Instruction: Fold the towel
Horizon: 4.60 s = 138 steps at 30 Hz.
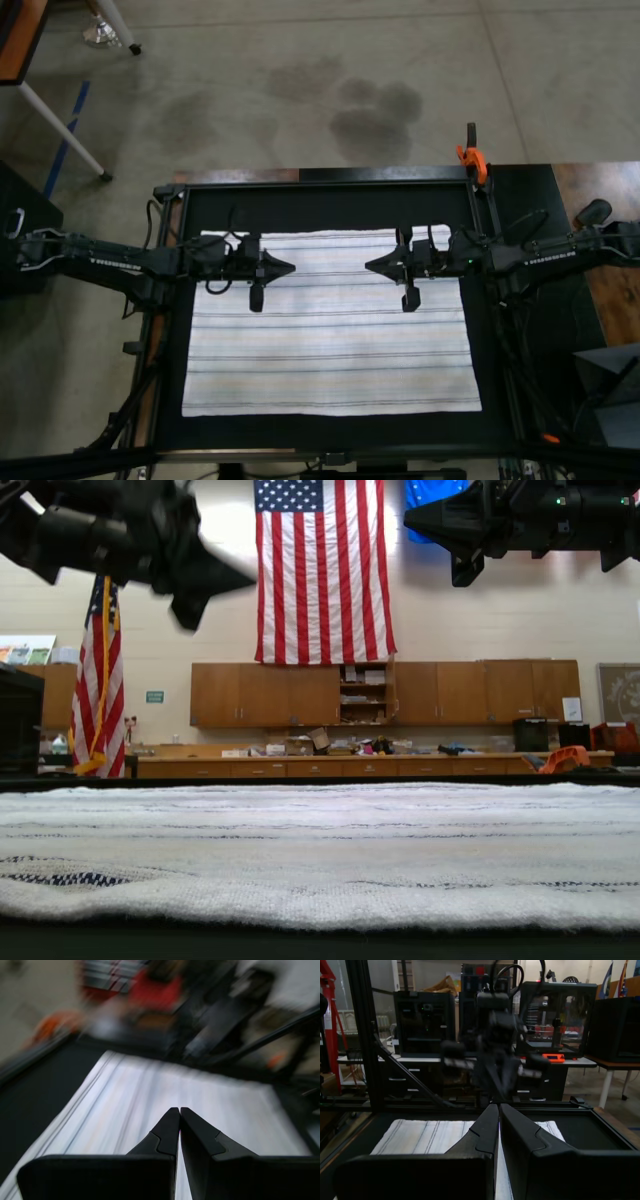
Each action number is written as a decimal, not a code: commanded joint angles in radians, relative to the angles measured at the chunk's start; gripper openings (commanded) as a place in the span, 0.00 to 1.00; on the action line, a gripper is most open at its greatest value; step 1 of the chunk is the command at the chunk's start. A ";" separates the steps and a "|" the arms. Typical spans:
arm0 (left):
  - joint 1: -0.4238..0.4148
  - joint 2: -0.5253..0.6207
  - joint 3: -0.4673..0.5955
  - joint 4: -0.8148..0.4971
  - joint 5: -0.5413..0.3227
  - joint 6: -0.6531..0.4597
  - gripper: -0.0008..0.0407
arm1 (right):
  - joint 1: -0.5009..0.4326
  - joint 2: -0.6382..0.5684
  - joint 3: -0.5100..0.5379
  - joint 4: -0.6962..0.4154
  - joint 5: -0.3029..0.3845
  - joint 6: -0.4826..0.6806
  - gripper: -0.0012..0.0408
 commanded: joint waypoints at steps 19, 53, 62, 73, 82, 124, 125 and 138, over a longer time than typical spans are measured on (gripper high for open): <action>0.059 -0.261 0.001 -1.048 -0.557 -0.695 0.02 | 0.000 0.000 0.000 -0.097 0.000 0.060 0.03; 0.222 -0.220 -0.246 -0.954 -0.490 -0.965 0.46 | 0.000 0.000 0.000 -0.098 0.001 0.078 0.03; 0.222 -0.220 -0.307 -0.903 -0.449 -0.984 0.48 | 0.000 0.000 0.000 -0.098 0.001 0.078 0.03; 0.222 -0.220 -0.312 -0.909 -0.497 -0.984 0.48 | 0.000 0.000 0.000 -0.098 0.001 0.078 0.04; 0.222 -0.220 -0.317 -0.909 -0.486 -0.989 0.48 | 0.000 0.000 0.000 -0.098 0.001 0.078 0.04; 0.221 -0.190 -0.206 -0.858 -0.397 -0.940 0.02 | 0.000 0.000 0.000 -0.097 0.001 0.078 0.04; 0.221 -0.190 -0.188 -0.857 -0.388 -0.940 0.02 | 0.000 0.000 0.000 -0.097 0.001 0.078 0.04; 0.219 -0.154 0.080 -0.756 -0.324 -0.916 0.02 | 0.000 0.000 0.000 -0.076 0.001 0.079 0.04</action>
